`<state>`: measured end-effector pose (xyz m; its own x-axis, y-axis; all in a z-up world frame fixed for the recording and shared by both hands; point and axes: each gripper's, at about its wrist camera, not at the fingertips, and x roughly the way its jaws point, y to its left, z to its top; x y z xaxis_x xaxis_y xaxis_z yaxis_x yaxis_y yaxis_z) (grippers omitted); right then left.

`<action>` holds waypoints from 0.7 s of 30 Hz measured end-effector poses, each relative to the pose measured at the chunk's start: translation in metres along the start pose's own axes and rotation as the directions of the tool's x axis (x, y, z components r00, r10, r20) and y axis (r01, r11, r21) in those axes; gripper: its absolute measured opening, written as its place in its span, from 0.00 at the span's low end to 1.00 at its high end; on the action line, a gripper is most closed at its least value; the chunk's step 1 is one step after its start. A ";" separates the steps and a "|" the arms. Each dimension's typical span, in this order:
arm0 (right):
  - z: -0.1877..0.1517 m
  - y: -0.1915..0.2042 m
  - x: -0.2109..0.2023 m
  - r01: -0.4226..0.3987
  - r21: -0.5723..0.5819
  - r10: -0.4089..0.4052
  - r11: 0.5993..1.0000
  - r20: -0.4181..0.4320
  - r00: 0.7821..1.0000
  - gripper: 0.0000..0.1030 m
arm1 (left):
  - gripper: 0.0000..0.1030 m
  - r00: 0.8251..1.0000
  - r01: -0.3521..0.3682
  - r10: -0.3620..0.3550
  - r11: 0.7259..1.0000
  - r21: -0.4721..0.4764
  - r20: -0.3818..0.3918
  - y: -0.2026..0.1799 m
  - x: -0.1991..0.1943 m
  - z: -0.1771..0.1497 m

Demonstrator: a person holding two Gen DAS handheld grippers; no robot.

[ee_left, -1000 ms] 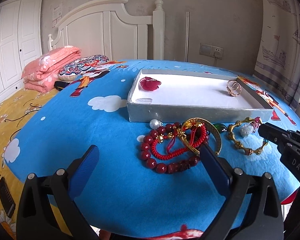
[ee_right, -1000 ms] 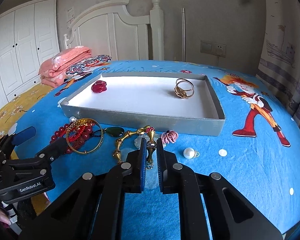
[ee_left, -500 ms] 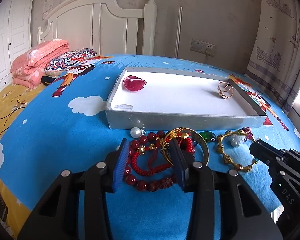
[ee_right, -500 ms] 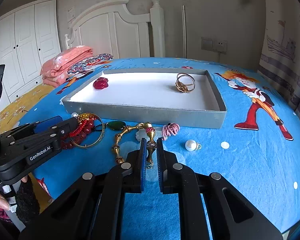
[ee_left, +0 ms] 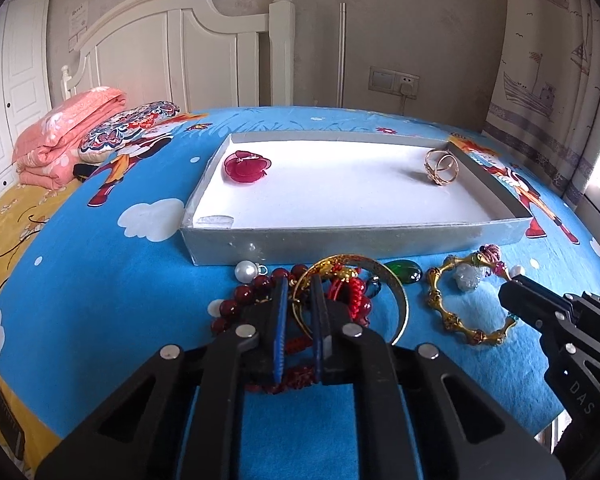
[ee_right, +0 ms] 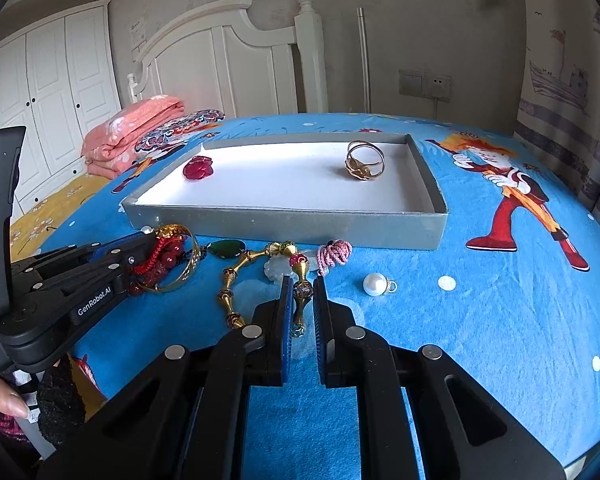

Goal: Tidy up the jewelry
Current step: 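Grasp the gold bangle with the left tool while the right tool grasps the gold bead bracelet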

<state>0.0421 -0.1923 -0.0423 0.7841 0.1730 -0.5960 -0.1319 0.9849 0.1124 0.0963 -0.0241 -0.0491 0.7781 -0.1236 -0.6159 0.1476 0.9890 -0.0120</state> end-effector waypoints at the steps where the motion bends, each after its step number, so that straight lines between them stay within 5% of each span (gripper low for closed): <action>1: 0.000 0.000 -0.001 -0.001 -0.002 0.001 1.000 0.004 1.000 0.11 | 0.08 1.000 0.002 -0.003 1.000 0.003 0.008 -0.001 -0.002 0.000; 11: 0.007 0.008 -0.019 -0.007 -0.026 0.009 1.000 0.060 0.998 0.10 | 0.08 0.996 0.017 -0.021 0.999 0.045 0.088 -0.013 -0.033 0.001; 21: 0.019 0.017 -0.048 0.019 -0.054 -0.011 0.998 0.139 0.990 0.10 | 0.08 0.997 -0.003 0.004 1.000 -0.005 0.083 -0.004 -0.046 -0.004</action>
<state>0.0133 -0.1841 0.0034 0.8625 0.1588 -0.4805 -0.1496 0.9871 0.0576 0.0570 -0.0221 -0.0240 0.8264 -0.1261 -0.5487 0.1416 0.9898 -0.0142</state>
